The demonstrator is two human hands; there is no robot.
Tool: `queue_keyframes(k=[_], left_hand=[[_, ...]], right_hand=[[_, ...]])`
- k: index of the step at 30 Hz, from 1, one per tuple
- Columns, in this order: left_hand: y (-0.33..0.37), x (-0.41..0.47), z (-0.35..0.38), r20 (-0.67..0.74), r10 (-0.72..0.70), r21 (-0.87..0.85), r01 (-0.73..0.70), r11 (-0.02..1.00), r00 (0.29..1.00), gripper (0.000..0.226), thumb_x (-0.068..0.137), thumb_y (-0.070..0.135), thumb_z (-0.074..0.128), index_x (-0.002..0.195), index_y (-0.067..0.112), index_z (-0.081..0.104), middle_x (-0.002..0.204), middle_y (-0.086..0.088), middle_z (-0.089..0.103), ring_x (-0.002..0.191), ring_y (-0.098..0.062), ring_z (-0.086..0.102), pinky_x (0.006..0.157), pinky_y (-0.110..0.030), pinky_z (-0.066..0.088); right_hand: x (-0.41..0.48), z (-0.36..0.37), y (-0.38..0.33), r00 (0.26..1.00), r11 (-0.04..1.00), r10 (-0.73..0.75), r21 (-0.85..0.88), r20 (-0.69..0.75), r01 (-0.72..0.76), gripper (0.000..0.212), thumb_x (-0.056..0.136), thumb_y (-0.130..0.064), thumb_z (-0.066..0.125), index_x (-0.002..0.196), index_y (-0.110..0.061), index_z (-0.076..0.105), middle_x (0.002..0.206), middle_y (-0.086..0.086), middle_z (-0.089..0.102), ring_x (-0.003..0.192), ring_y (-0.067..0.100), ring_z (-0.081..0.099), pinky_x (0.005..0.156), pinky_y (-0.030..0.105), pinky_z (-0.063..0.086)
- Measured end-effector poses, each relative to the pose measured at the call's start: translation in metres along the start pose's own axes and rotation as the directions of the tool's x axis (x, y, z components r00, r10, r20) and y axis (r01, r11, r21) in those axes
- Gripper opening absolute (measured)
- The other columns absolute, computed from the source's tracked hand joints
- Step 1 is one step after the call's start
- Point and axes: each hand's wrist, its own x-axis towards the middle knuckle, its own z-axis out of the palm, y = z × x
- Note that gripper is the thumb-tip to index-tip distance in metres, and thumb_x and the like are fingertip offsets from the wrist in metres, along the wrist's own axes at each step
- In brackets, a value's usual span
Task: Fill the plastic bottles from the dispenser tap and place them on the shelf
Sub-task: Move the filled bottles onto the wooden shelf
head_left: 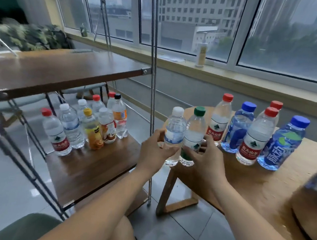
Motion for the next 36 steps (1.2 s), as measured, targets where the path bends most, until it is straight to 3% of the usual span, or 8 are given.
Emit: queue_keyframes(k=[7,12,15,19,23,28,31,36], left_hand=[[-0.040,-0.009,-0.075,-0.162,-0.050,0.022,0.054,0.998,0.985,0.063,0.085,0.049,0.091,0.139,0.035,0.062,0.133,0.018,0.070,0.115,-0.006,0.068,0.086,-0.023,0.056],[-0.079,-0.023,-0.123,-0.313,-0.096,0.052,0.118,0.992,0.945,0.059,0.084,0.045,0.092,0.135,0.032,0.065,0.119,0.023,0.073,0.111,0.007,0.066,0.082,-0.007,0.046],[-0.105,-0.029,-0.145,-0.390,-0.154,0.027,0.179,0.984,0.908,0.052,0.084,0.041,0.093,0.128,0.032,0.066,0.109,0.028,0.070,0.106,0.019,0.063,0.085,-0.003,0.046],[-0.140,-0.036,-0.168,-0.489,-0.233,-0.032,0.249,0.968,0.841,0.054,0.084,0.048,0.091,0.130,0.040,0.065,0.116,0.021,0.075,0.109,-0.002,0.070,0.093,-0.035,0.059],[-0.161,-0.039,-0.180,-0.608,-0.248,0.001,0.312,0.950,0.755,0.050,0.089,0.051,0.085,0.132,0.041,0.062,0.123,0.016,0.071,0.115,-0.009,0.068,0.093,-0.035,0.058],[-0.178,-0.024,-0.192,-0.726,-0.190,0.019,0.296,0.955,0.661,0.039,0.091,0.058,0.079,0.113,0.070,0.049,0.121,0.011,0.064,0.106,-0.006,0.068,0.081,-0.022,0.055],[-0.189,-0.015,-0.193,-0.784,-0.219,-0.041,0.304,0.952,0.581,0.044,0.095,0.043,0.083,0.129,0.052,0.057,0.122,0.019,0.054,0.108,-0.008,0.067,0.091,-0.029,0.059],[-0.200,0.003,-0.193,-0.824,-0.314,-0.143,0.364,0.920,0.471,0.062,0.097,0.034,0.081,0.152,0.037,0.053,0.129,-0.004,0.048,0.115,-0.022,0.066,0.103,-0.036,0.058]], right_hand=[[-0.001,0.083,-0.042,0.994,0.993,-0.097,0.080,0.059,0.092,0.052,0.084,-0.039,0.092,0.122,-0.034,0.056,0.102,-0.020,0.071,0.092,0.000,0.071,0.074,0.027,0.062],[-0.002,0.154,-0.062,0.977,0.986,-0.138,0.114,0.164,0.120,0.049,0.085,-0.036,0.092,0.119,-0.038,0.057,0.102,-0.026,0.068,0.091,-0.012,0.065,0.072,0.015,0.053],[-0.004,0.197,-0.068,0.962,0.985,-0.131,0.143,0.241,0.098,0.048,0.085,-0.034,0.092,0.119,-0.038,0.058,0.103,-0.026,0.069,0.093,-0.008,0.067,0.078,0.025,0.058],[-0.006,0.253,-0.073,0.936,0.982,-0.131,0.174,0.327,0.077,0.051,0.082,-0.036,0.094,0.112,-0.052,0.055,0.103,-0.031,0.070,0.096,-0.012,0.066,0.084,0.030,0.060],[-0.004,0.296,-0.079,0.904,0.976,-0.130,0.211,0.407,0.046,0.049,0.083,-0.038,0.092,0.111,-0.057,0.058,0.109,-0.032,0.071,0.101,-0.008,0.068,0.091,0.037,0.063],[0.004,0.337,-0.091,0.879,0.971,-0.205,0.201,0.430,0.129,0.058,0.087,-0.040,0.090,0.137,-0.037,0.060,0.133,-0.014,0.065,0.120,0.009,0.062,0.102,0.040,0.058],[0.010,0.351,-0.098,0.865,0.971,-0.226,0.178,0.449,0.161,0.061,0.091,-0.036,0.087,0.145,-0.031,0.059,0.142,-0.004,0.056,0.129,0.015,0.054,0.104,0.032,0.051],[0.016,0.369,-0.099,0.861,0.976,-0.197,0.173,0.469,0.130,0.044,0.092,-0.035,0.086,0.126,-0.026,0.060,0.118,-0.007,0.068,0.111,0.015,0.065,0.094,0.040,0.059]])
